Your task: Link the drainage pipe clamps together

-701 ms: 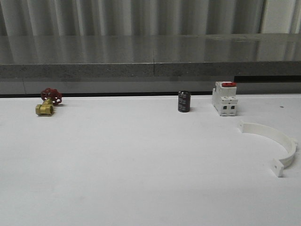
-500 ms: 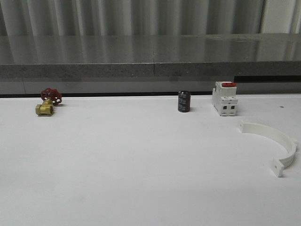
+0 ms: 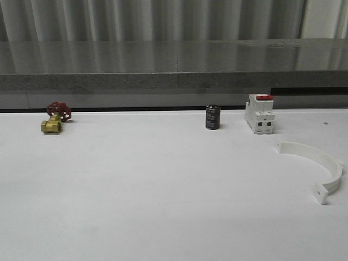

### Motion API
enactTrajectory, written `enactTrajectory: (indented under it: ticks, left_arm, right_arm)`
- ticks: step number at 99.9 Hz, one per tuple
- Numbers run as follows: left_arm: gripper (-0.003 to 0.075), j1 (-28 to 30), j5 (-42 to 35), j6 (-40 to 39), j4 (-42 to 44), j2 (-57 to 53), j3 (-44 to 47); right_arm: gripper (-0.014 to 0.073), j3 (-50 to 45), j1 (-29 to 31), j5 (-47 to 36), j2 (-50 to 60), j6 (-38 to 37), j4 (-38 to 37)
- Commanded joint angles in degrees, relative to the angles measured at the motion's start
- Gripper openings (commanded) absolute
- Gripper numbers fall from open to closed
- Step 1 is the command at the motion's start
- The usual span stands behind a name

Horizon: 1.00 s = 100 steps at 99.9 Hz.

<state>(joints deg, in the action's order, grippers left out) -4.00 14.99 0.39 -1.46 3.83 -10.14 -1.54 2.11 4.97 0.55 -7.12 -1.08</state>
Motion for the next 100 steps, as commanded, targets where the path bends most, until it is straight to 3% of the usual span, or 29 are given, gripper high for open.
enactTrajectory:
  ticks: [1,13,27,41,75,85,100]
  left_arm:
    - [-0.0021,-0.36,3.48,-0.39,-1.08,5.66,-8.57]
    - [-0.0021,-0.36,15.14,-0.39,-0.88,13.67,-17.83]
    - [-0.0021,-0.36,21.29,-0.39,-0.88,21.56,-26.02]
    - [-0.0021,-0.36,22.70,-0.39,-0.99,26.47,-30.12]
    - [-0.0008,-0.36,23.27,-0.39,-0.71,30.26,-30.52]
    - [0.0104,-0.36,24.93,-0.39,-0.71,30.88,-30.52]
    - [0.0442,-0.36,26.21,-0.39,-0.71,31.15,-30.52]
  right_arm:
    - [-0.0067,0.96,0.37,-4.97,1.13,0.03,-0.74]
    - [-0.0067,0.96,0.37,-4.97,1.13,0.03,-0.74]
    - [-0.0067,0.96,0.37,-4.97,1.13,0.03,-0.74]
    - [-0.0067,0.96,0.37,-4.97,1.13,0.03,-0.74]
    - [-0.0067,0.96,0.37,-4.97,1.13,0.03,-0.74]
    - [-0.0067,0.96,0.37,-4.97,1.13,0.03,-0.74]
    - [-0.0067,0.96,0.37,-4.97,1.13,0.03,-0.74]
